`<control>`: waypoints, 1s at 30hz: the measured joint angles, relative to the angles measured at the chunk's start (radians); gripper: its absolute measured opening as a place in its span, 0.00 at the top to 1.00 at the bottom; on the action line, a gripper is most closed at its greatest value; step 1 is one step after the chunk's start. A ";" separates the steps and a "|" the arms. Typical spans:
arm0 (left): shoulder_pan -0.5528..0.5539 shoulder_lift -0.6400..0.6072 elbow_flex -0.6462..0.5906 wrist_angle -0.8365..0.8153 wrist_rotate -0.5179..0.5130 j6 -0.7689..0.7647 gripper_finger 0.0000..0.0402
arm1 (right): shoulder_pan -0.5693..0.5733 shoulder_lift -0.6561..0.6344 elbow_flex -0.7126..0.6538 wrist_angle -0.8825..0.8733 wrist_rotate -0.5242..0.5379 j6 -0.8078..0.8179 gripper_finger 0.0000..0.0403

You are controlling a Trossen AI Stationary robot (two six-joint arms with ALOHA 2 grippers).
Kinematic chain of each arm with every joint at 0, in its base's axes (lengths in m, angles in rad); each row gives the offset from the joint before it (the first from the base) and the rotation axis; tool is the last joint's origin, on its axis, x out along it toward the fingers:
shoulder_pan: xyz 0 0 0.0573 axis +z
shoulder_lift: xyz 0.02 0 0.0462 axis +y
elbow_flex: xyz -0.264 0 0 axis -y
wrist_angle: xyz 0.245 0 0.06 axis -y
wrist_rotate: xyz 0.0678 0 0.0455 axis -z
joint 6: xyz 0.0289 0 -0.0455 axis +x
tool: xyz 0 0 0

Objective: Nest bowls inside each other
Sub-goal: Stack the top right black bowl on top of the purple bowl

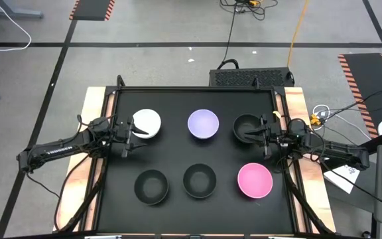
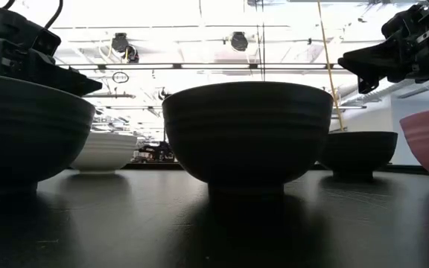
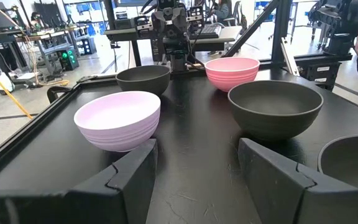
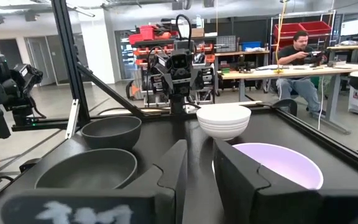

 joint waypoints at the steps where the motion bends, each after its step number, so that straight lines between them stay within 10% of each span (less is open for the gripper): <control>1: 0.000 0.000 0.000 0.000 0.000 0.000 0.43 | 0.000 0.000 0.000 0.000 0.000 0.000 0.83; 30: 0.000 0.000 0.000 0.223 0.029 -0.280 0.43 | 0.000 0.010 0.000 0.155 0.000 -0.027 0.83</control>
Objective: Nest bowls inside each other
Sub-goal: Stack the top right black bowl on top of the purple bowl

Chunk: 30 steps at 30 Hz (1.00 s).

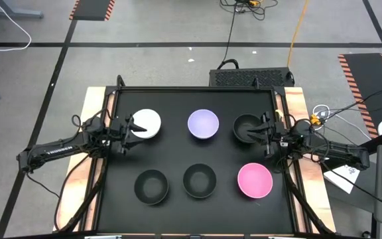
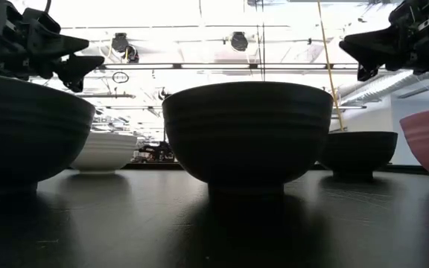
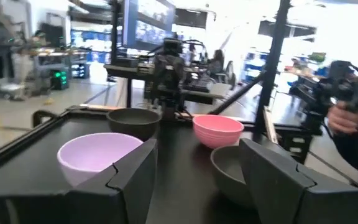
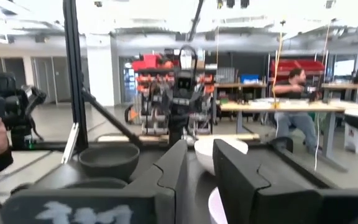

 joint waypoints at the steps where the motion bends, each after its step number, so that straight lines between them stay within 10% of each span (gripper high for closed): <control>1: 0.000 0.000 0.000 0.004 0.012 0.024 0.43 | 0.000 0.005 0.000 0.014 0.000 0.000 0.83; 20: 0.000 0.000 0.000 0.168 -0.112 0.045 0.43 | 0.000 0.350 0.089 0.115 0.005 -0.077 0.83; 30: 0.000 0.000 0.000 0.162 -0.118 -0.007 0.43 | -0.014 0.330 0.108 0.099 0.004 -0.269 0.83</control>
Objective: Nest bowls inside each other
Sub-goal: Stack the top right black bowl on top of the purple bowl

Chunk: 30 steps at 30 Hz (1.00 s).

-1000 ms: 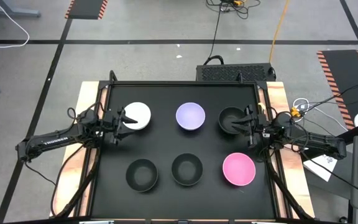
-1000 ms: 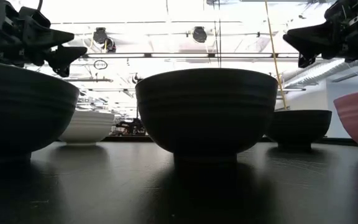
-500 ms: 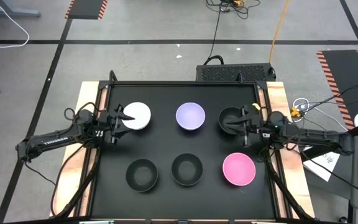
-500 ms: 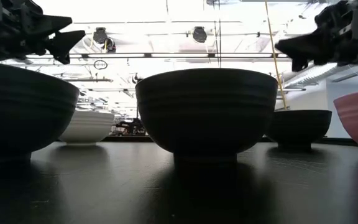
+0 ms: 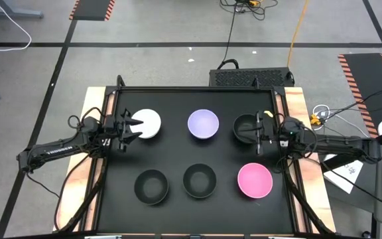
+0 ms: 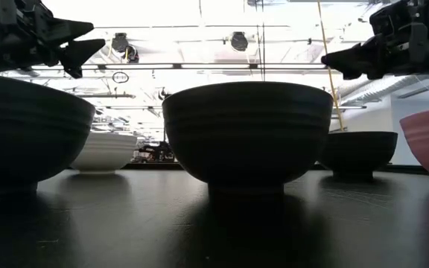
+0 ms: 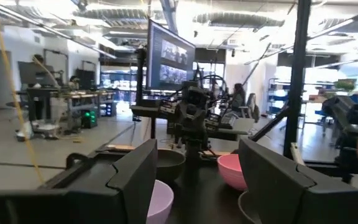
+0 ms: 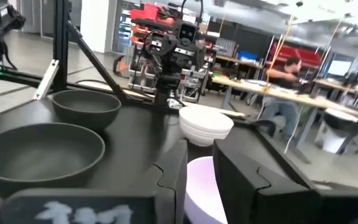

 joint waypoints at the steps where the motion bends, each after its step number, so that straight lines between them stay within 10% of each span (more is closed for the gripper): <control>1: 0.000 0.000 0.000 0.000 0.019 0.001 0.43 | -0.013 -0.013 0.001 -0.016 0.000 -0.002 0.83; 16: 0.000 0.000 0.000 -0.029 0.071 0.012 0.43 | -0.310 -0.064 0.030 -0.141 0.070 0.163 0.83; 30: 0.000 0.000 0.000 -0.055 0.118 0.023 0.43 | -0.420 -0.055 0.271 -0.626 0.131 0.329 0.80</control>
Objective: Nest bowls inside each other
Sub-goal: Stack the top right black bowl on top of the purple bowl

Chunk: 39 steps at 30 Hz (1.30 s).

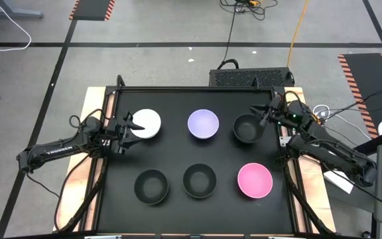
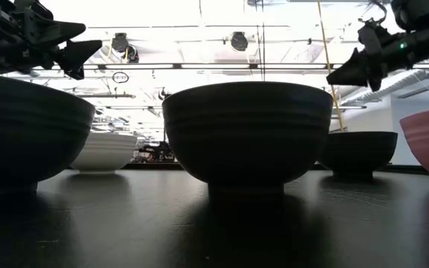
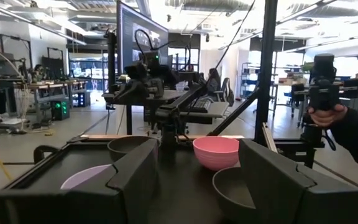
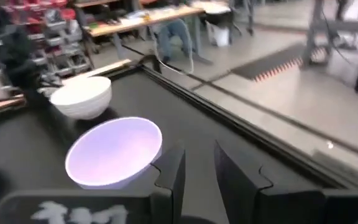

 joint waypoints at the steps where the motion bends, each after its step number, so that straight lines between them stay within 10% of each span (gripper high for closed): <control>1: 0.000 0.000 0.000 0.000 0.000 -0.001 0.43 | -0.008 0.011 0.021 -0.050 0.013 0.010 0.80; 28: 0.000 0.000 0.000 -0.103 0.007 0.006 0.43 | -0.131 0.380 0.256 -0.488 0.009 0.020 0.79; 39: 0.000 0.000 0.000 -0.104 0.008 0.013 0.43 | -0.134 0.491 0.256 -0.473 -0.109 -0.003 0.52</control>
